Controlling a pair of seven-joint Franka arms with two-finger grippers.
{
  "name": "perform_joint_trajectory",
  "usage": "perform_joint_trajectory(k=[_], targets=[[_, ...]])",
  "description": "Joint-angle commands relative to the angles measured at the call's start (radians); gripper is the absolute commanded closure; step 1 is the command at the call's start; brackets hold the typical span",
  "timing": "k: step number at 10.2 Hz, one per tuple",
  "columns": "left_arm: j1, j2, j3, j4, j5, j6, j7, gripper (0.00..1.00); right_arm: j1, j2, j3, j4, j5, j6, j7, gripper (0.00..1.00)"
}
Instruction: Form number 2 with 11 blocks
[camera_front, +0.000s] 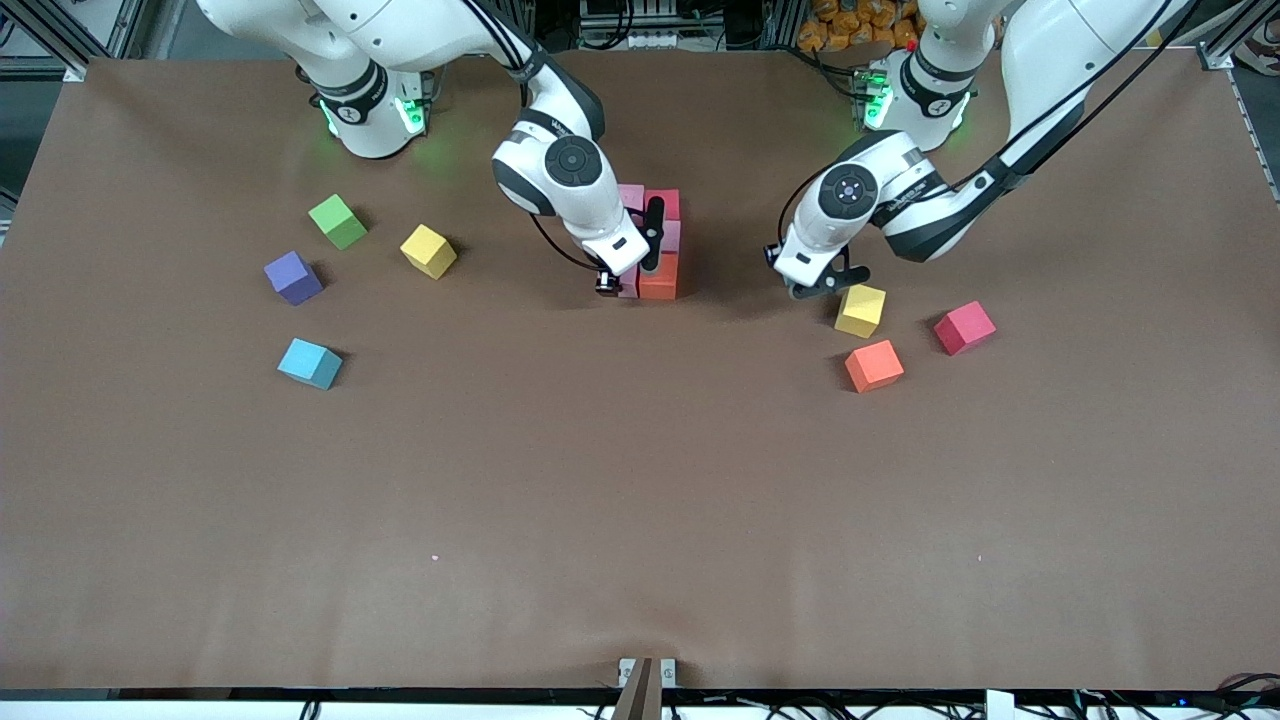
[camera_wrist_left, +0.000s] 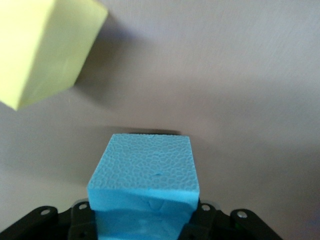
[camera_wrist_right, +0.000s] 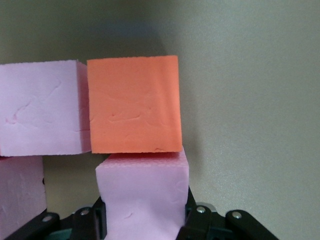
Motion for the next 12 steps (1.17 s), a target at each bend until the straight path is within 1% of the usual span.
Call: perform_joint_trajectory(k=[1, 3, 4, 6, 10, 11, 12], targets=[[0.000, -0.006, 0.000, 0.062, 0.027, -0.008, -0.122, 1.00, 0.012, 0.016, -0.005, 0.019, 0.009, 0.003, 0.009, 0.45], [0.001, -0.009, 0.003, 0.100, 0.021, -0.008, -0.253, 1.00, 0.012, 0.017, -0.005, 0.019, 0.014, 0.003, 0.009, 0.25], [0.001, -0.009, 0.003, 0.119, 0.021, -0.008, -0.339, 1.00, 0.010, 0.017, -0.005, 0.019, 0.014, 0.003, 0.009, 0.20], [0.000, -0.005, 0.003, 0.153, 0.018, -0.008, -0.439, 1.00, 0.010, 0.017, -0.005, 0.019, 0.015, 0.003, 0.010, 0.07], [-0.005, -0.001, 0.003, 0.189, 0.008, -0.008, -0.593, 1.00, 0.012, 0.000, -0.003, 0.016, 0.015, -0.008, 0.012, 0.00], [-0.008, 0.000, 0.003, 0.197, 0.007, -0.007, -0.622, 1.00, 0.010, -0.022, -0.002, 0.012, 0.015, -0.017, 0.012, 0.00], [-0.008, 0.002, 0.003, 0.206, 0.001, -0.007, -0.657, 1.00, 0.007, -0.056, 0.000, 0.010, 0.017, -0.055, 0.012, 0.00]])
